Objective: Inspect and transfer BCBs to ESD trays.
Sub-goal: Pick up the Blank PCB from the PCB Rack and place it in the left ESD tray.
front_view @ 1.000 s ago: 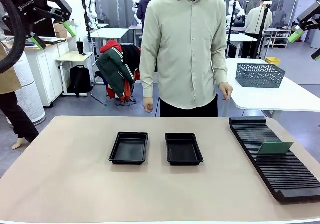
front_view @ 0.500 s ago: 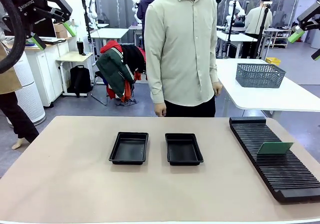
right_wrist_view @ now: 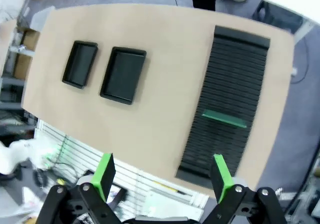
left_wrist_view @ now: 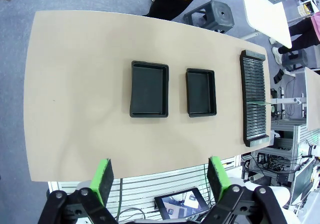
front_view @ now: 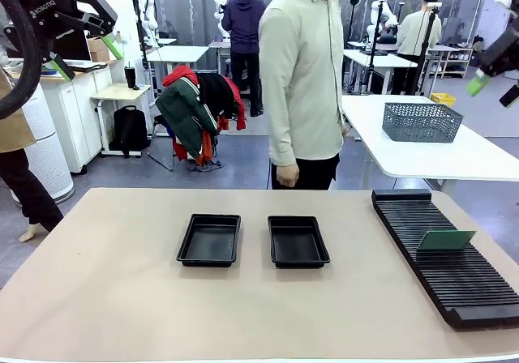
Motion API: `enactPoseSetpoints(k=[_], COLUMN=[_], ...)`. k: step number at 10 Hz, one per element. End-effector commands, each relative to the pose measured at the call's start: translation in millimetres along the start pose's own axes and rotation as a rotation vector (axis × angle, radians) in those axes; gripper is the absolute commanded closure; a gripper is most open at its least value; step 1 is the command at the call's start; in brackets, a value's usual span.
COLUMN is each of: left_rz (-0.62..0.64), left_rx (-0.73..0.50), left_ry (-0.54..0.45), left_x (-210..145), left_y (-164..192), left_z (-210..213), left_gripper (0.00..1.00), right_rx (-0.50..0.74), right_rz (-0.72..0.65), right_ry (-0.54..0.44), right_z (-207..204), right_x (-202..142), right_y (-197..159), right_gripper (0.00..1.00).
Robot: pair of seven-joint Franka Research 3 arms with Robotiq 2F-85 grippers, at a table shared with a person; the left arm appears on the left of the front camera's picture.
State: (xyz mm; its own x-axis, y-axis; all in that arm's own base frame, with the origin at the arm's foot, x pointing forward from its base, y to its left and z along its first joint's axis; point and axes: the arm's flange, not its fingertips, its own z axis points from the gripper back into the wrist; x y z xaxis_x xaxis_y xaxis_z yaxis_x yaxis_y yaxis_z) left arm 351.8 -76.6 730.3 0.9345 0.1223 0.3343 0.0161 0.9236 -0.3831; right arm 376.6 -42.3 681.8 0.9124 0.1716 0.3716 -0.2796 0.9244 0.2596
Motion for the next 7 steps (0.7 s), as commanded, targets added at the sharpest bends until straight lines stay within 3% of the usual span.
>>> enactPoseSetpoints(k=[1,3,7], left_rz=[0.002,0.002,0.002], left_rx=[-0.005,-0.005,-0.005], left_ry=[0.000,0.000,0.000], left_x=[0,0,0], left_y=[0,0,0], left_z=[0,0,0], left_gripper=[0.00,0.00,0.00], right_rx=[-0.062,-0.110,-0.198], right_rz=[0.213,0.416,0.785], right_ry=[-0.044,-0.048,0.037], right_z=[-28,-52,-104], right_x=[-15,-20,-29], right_y=[-14,-28,-48], right_gripper=[0.00,0.00,0.00])
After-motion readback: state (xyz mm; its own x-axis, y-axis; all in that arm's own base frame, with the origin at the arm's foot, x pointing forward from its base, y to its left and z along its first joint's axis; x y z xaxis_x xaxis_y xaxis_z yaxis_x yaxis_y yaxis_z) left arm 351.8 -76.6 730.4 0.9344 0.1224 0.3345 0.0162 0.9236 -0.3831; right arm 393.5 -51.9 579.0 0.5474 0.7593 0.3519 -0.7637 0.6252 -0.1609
